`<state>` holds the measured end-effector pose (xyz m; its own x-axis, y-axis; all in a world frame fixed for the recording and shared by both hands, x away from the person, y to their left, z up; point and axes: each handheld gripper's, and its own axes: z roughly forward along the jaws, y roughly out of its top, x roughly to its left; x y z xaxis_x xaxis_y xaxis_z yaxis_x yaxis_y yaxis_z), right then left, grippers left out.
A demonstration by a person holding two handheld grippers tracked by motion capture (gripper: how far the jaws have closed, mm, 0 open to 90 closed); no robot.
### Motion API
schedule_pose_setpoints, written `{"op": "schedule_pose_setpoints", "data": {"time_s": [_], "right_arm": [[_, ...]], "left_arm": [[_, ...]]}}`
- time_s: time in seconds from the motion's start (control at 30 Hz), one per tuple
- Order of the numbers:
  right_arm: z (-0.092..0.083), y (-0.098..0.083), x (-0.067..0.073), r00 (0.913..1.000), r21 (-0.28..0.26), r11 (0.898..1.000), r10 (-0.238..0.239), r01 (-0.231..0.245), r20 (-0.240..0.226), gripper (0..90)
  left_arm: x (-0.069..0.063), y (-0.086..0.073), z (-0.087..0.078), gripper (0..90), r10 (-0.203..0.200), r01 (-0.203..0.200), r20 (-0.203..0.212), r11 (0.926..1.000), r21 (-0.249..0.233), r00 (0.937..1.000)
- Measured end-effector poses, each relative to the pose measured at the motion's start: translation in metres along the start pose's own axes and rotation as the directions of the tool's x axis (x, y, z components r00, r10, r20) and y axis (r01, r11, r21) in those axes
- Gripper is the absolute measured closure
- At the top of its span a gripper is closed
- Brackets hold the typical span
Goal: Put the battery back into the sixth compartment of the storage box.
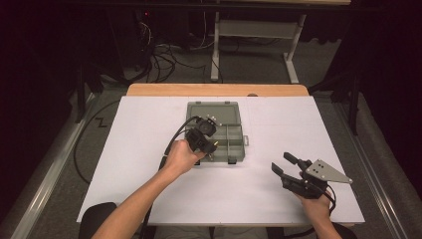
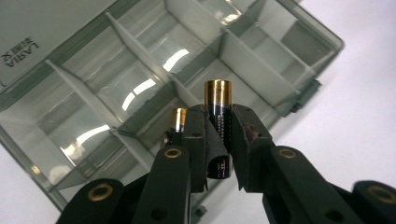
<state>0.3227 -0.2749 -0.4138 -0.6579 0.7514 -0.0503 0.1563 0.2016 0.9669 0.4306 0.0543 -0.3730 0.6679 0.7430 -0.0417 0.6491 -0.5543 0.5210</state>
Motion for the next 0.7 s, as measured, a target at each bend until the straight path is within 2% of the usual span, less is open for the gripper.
{"op": "schedule_pose_setpoints", "data": {"time_s": [0.3, 0.43, 0.7], "right_arm": [[0.000, 0.000, 0.000, 1.0000, 0.001, 1.000, -0.001, 0.001, -0.004, 42.1], [0.000, 0.000, 0.000, 1.0000, 0.002, 1.000, -0.001, 0.001, -0.005, 42.0], [0.001, 0.000, 0.000, 1.0000, 0.006, 1.000, -0.002, 0.002, -0.008, 42.1]], "left_arm": [[0.015, 0.001, 0.010, 76.0, -0.040, 0.040, -0.029, 0.9989, 0.023, 0.9988], [0.019, 0.002, 0.012, 76.0, -0.055, 0.055, -0.029, 0.9983, 0.019, 0.9981], [0.018, 0.000, 0.014, 76.0, -0.042, 0.044, -0.031, 0.9983, 0.038, 0.9986]]}}
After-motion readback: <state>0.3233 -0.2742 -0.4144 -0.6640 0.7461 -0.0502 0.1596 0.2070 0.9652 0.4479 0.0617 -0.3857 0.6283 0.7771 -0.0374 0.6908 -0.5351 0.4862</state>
